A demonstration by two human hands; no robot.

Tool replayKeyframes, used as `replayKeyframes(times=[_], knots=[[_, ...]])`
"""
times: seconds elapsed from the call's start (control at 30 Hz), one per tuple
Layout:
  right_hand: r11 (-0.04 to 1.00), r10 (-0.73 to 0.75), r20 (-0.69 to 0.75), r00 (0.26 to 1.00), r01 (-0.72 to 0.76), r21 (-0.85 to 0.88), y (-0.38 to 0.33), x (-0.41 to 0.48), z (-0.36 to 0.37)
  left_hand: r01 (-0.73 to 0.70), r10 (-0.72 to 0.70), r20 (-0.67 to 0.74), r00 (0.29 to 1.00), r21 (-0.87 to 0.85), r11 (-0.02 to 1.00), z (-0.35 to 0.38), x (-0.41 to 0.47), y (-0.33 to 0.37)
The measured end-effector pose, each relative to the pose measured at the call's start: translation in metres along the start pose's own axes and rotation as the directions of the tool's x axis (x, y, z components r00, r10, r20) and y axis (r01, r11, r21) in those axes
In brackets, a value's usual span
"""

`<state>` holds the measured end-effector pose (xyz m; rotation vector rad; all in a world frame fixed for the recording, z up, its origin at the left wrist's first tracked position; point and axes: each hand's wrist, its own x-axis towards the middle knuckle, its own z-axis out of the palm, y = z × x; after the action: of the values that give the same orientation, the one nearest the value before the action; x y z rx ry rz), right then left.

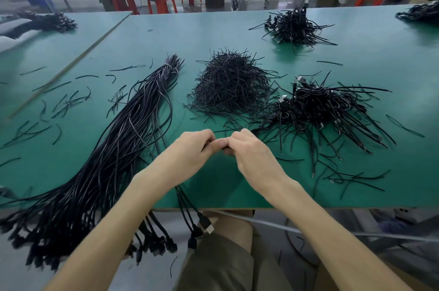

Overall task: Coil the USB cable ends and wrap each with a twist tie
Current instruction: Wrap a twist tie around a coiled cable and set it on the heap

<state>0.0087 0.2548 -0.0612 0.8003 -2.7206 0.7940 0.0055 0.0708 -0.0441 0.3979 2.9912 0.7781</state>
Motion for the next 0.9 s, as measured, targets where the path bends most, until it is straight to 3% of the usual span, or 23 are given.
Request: replayKeyframes(times=[0.07, 0.23, 0.4, 0.57, 0.7, 0.9], knots=[[0.999, -0.006, 0.003, 1.000, 0.006, -0.038, -0.001, 0.000, 0.002, -0.042, 0.034, 0.050, 0.998, 0.184, 0.982, -0.005, 0.001, 0.002], [0.996, -0.018, 0.014, 1.000, 0.020, -0.091, 0.003, -0.001, 0.007, -0.088, 0.071, 0.108, 0.992, 0.156, 0.984, -0.005, 0.004, -0.001], [0.996, -0.014, 0.027, 1.000, 0.016, -0.090, 0.007, 0.000, 0.009, -0.075, 0.077, -0.008, 0.997, 0.182, 0.980, 0.001, 0.005, 0.000], [0.961, 0.039, 0.036, 0.999, -0.027, -0.275, 0.010, 0.003, 0.010, -0.061, 0.068, -0.086, 0.994, 0.078, 0.995, 0.003, 0.009, 0.000], [0.940, 0.049, 0.070, 0.996, -0.022, -0.339, 0.009, 0.004, 0.008, -0.056, 0.054, -0.025, 0.998, -0.088, 0.995, 0.002, 0.013, -0.005], [0.930, 0.038, 0.065, 0.997, -0.012, -0.368, 0.010, 0.010, 0.006, -0.022, 0.027, 0.050, 0.998, -0.103, 0.994, 0.004, 0.023, -0.005]])
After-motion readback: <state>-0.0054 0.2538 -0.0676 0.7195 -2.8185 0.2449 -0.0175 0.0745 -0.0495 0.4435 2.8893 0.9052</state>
